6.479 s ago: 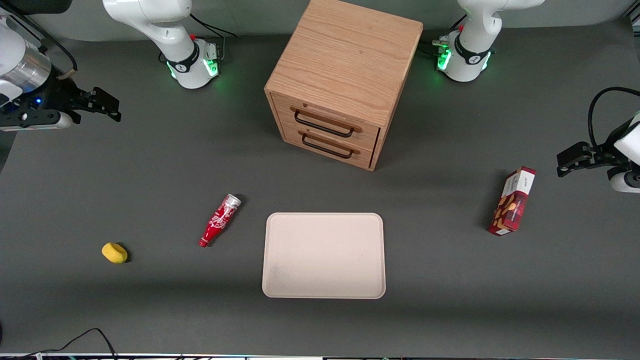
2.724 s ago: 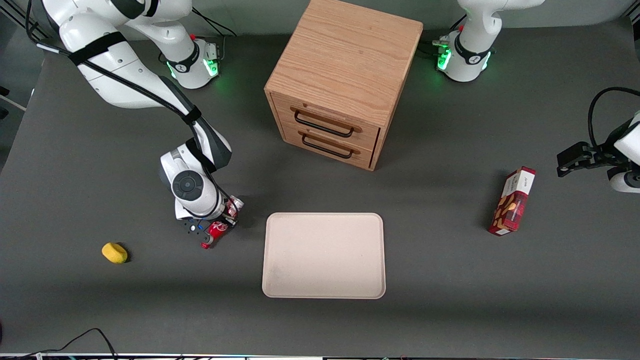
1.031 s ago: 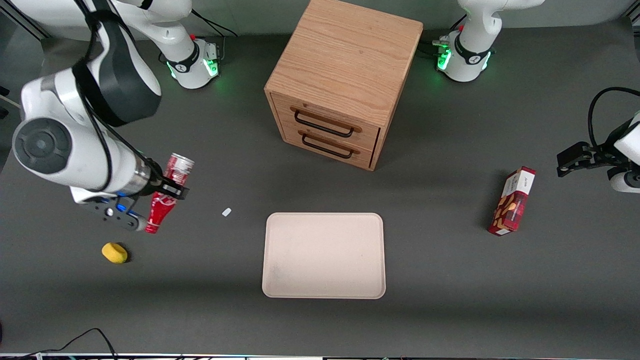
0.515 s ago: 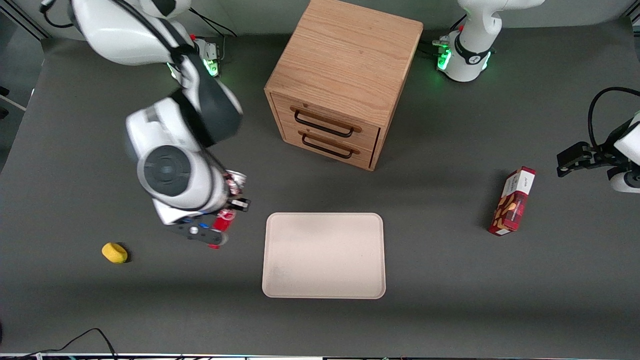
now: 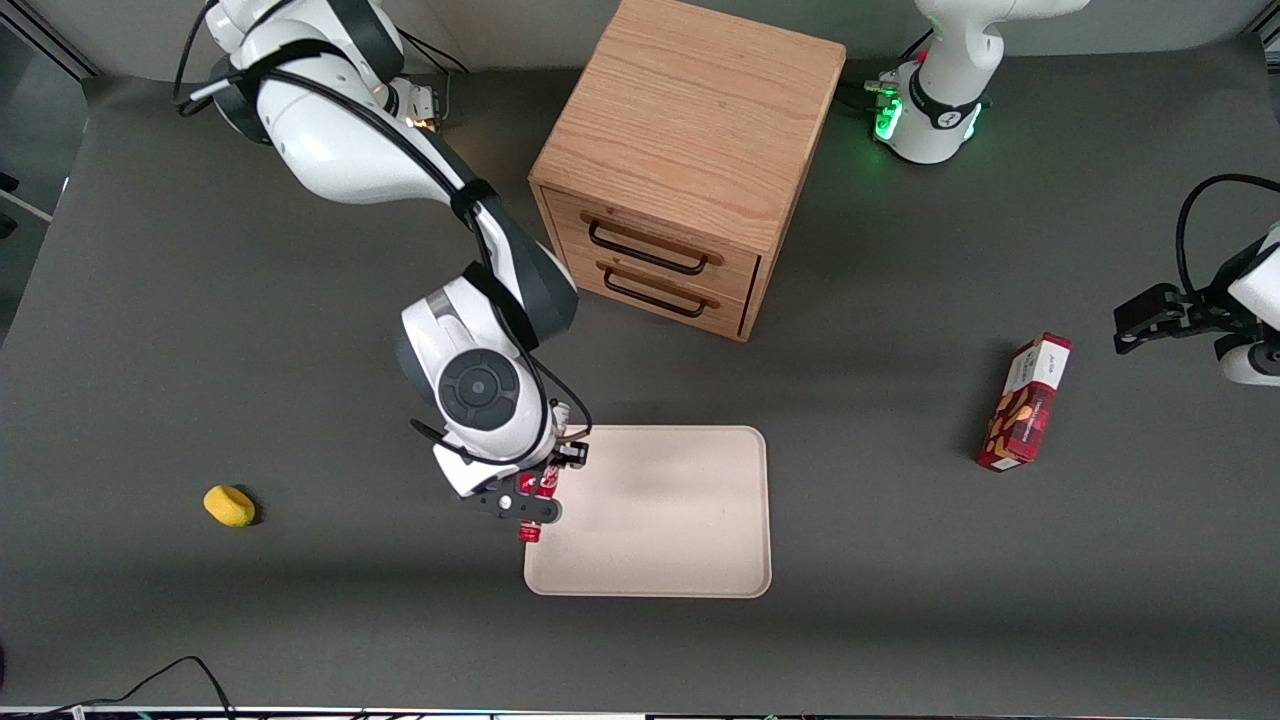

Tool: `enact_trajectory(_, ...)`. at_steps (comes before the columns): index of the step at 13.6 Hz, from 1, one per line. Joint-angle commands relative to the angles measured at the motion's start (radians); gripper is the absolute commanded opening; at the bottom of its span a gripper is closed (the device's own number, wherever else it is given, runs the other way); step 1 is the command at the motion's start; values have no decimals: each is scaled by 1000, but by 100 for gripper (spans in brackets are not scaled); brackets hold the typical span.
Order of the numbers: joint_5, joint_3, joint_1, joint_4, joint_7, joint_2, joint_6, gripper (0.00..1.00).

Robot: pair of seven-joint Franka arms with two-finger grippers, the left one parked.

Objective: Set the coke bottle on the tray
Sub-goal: 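Carry the upright bottle over the cream tray with the right gripper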

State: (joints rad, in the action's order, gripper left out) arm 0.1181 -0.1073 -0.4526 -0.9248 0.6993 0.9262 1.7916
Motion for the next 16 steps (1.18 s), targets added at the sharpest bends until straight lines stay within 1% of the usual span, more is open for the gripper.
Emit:
enact_trajectory(1,-43,12,3,61,-131,60,28,0)
enact_trajectory(3,-80,14,14,60,-214,88,67,0)
enact_trajectory(7,-83,14,15,58,-218,143,159,0)
enact_trajectory(12,-81,20,18,57,-218,178,218,0)
enact_trajectory(16,-80,23,43,52,-218,186,247,0)
